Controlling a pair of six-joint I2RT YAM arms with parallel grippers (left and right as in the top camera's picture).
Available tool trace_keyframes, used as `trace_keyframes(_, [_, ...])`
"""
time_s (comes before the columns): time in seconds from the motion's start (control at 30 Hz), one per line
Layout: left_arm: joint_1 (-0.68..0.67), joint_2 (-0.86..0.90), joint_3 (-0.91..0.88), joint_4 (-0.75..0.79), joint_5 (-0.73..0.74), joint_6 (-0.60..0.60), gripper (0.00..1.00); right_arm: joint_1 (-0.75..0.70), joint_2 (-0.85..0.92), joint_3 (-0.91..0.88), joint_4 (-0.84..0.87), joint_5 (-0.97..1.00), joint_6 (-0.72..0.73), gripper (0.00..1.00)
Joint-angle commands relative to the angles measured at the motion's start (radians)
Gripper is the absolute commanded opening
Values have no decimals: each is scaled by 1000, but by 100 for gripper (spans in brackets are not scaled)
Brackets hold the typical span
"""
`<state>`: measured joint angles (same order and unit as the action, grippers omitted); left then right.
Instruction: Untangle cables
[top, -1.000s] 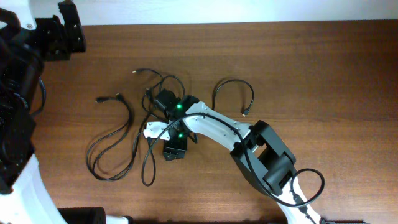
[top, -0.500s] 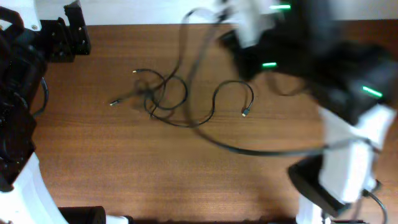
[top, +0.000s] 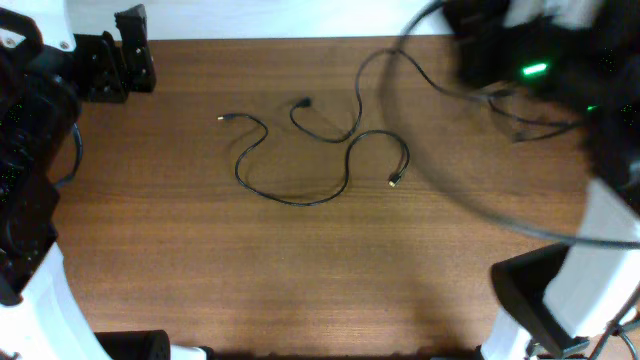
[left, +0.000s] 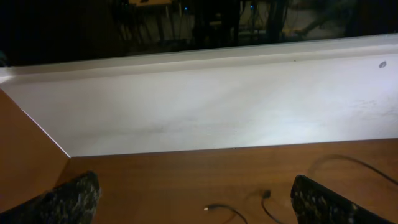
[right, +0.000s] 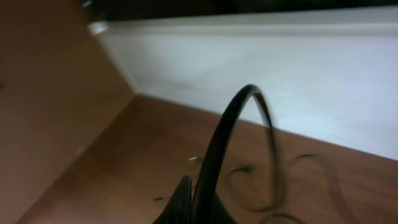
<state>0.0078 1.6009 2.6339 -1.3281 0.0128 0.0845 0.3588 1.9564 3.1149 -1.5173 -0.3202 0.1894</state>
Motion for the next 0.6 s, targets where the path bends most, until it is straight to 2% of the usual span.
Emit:
trace_keyframes(0.0, [2,5,-7,3,11,-2,99,216,-2,3,14,256,-39,4])
trace_keyframes(0.07, [2,5,-32,10,11,-2,99,175,-15,3,-47,521,-53,4])
trace_keyframes(0.1, [2,6,-52,13,11,-2,99,92,-25,3,-72,532,-62,4])
trace_keyframes(0.13, [2,8,-66,17,11,-2,99,16,-34,4,-76,505,-62,4])
trace_keyframes(0.17, [2,12,-83,26,24,-2,99,-137,-43,4,-71,357,-62,4])
trace_keyframes(0.2, [2,16,-97,34,66,-2,99,-208,-43,4,-68,262,-62,4])
trace_keyframes(0.23, [2,22,-109,44,126,-2,99,-293,-40,3,-65,143,-62,4])
trace_keyframes(0.3, [2,69,-130,59,337,-1,99,-389,-38,3,-66,41,-62,4])
trace_keyframes(0.43, [-78,255,-130,16,694,58,99,-399,-40,3,-80,32,-65,4])
trace_keyframes(0.5, [-179,393,-130,-36,860,248,98,-399,-41,4,-93,32,-84,4])
trace_keyframes(0.53, [-224,448,-130,-95,893,480,98,-399,-41,4,-104,32,-112,4])
trace_keyframes(0.57, [-275,502,-130,-198,877,779,98,-399,-41,4,-119,31,-131,4])
